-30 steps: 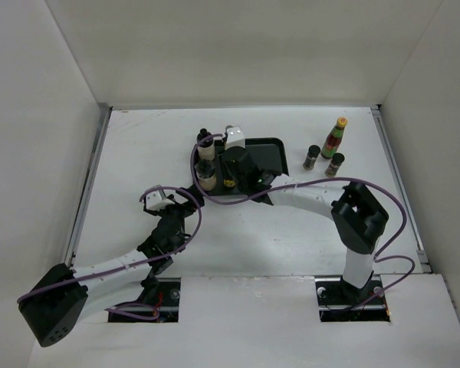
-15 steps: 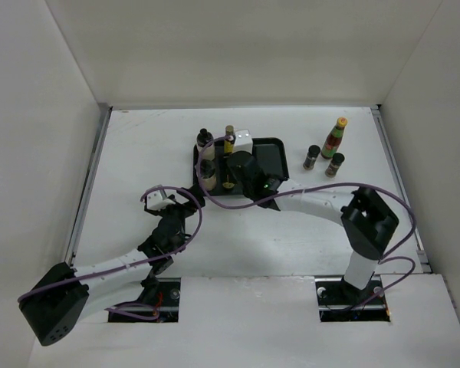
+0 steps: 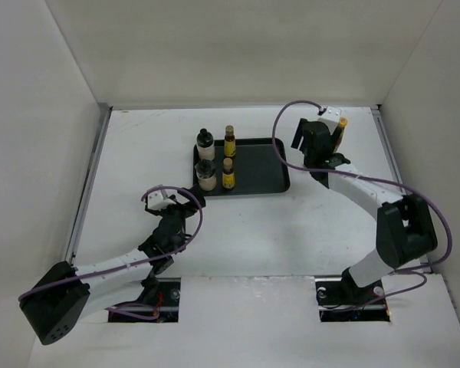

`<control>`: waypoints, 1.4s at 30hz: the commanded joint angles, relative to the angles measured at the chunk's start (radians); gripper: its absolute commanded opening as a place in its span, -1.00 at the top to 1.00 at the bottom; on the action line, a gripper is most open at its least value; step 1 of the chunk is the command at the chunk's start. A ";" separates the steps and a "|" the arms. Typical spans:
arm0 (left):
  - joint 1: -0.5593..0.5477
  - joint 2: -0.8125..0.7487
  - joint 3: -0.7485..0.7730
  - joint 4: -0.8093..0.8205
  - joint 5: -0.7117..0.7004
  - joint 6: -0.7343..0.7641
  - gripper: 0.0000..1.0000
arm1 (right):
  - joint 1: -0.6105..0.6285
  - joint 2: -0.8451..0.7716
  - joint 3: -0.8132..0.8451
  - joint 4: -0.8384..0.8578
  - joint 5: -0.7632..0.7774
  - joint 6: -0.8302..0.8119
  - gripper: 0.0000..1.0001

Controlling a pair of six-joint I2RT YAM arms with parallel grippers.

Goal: Organize the condiment bottles

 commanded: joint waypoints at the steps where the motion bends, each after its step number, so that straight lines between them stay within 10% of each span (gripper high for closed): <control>1: 0.003 -0.009 0.010 0.040 0.007 -0.011 -1.00 | -0.040 0.048 0.031 -0.053 0.009 -0.003 -0.64; 9: 0.003 0.023 0.016 0.040 0.009 -0.014 -1.00 | -0.113 0.127 0.048 -0.063 -0.036 0.010 -0.60; 26: 0.006 0.046 0.024 0.040 0.023 -0.023 -1.00 | -0.153 0.193 0.084 0.033 -0.064 -0.041 0.28; 42: 0.003 0.034 0.021 0.037 0.032 -0.031 -1.00 | 0.138 0.375 0.440 0.001 -0.109 -0.081 0.28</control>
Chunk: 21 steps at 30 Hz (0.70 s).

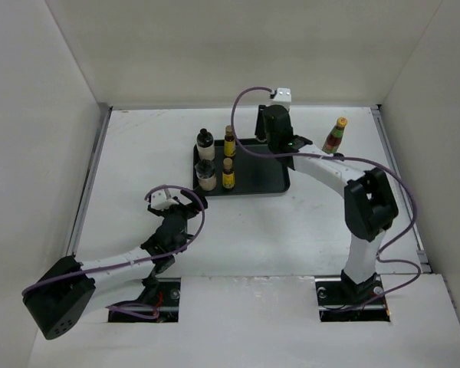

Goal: Organize the condiment bottles

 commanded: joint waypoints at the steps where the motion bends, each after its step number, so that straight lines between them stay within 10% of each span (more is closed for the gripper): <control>1: 0.002 -0.028 0.019 0.037 0.004 -0.011 -1.00 | 0.021 0.083 0.105 0.015 -0.027 -0.009 0.28; 21: 0.003 -0.019 0.018 0.040 0.000 -0.011 -1.00 | 0.057 0.283 0.243 -0.058 -0.067 0.005 0.22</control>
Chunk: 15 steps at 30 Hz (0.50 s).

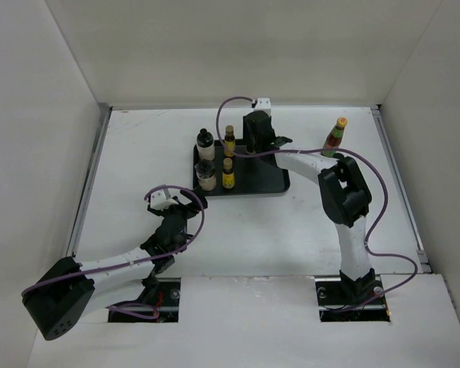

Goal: Organize the condiment bottles

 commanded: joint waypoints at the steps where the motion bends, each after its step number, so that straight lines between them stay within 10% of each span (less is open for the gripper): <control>1: 0.003 -0.006 0.018 0.040 0.000 -0.011 -1.00 | 0.015 0.011 0.040 0.006 -0.004 0.006 0.22; 15: 0.000 -0.014 0.018 0.040 0.008 -0.012 -1.00 | 0.026 -0.047 0.000 0.020 0.001 0.028 -0.13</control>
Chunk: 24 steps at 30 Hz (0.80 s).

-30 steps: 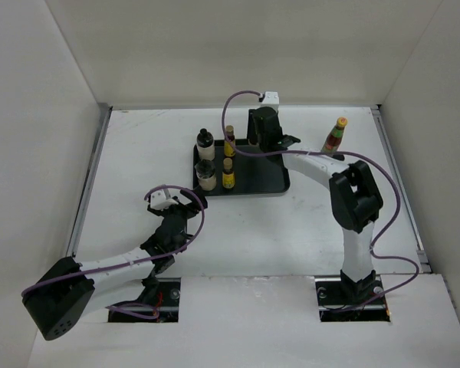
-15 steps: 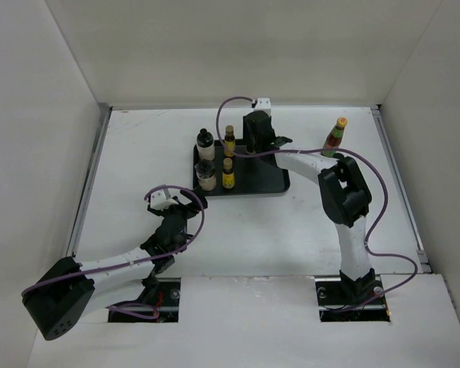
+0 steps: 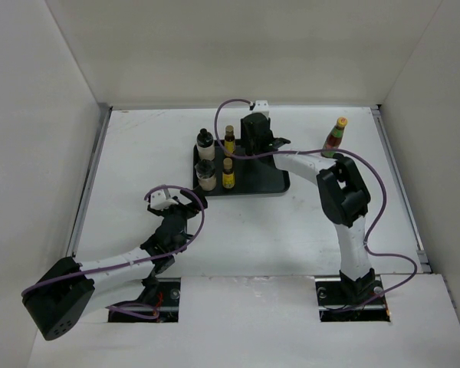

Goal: Organize the condiment bottles

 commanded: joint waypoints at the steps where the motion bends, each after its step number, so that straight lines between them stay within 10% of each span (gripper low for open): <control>1: 0.000 -0.016 0.018 0.038 0.008 -0.012 -1.00 | 0.011 -0.064 0.001 0.039 0.003 0.017 -0.14; 14: -0.001 -0.024 0.019 0.036 0.014 -0.011 -1.00 | -0.004 -0.418 -0.206 0.068 -0.004 0.061 -0.56; 24: -0.011 -0.023 0.019 0.036 0.017 -0.011 -1.00 | -0.292 -0.765 -0.703 0.057 0.210 0.144 -0.73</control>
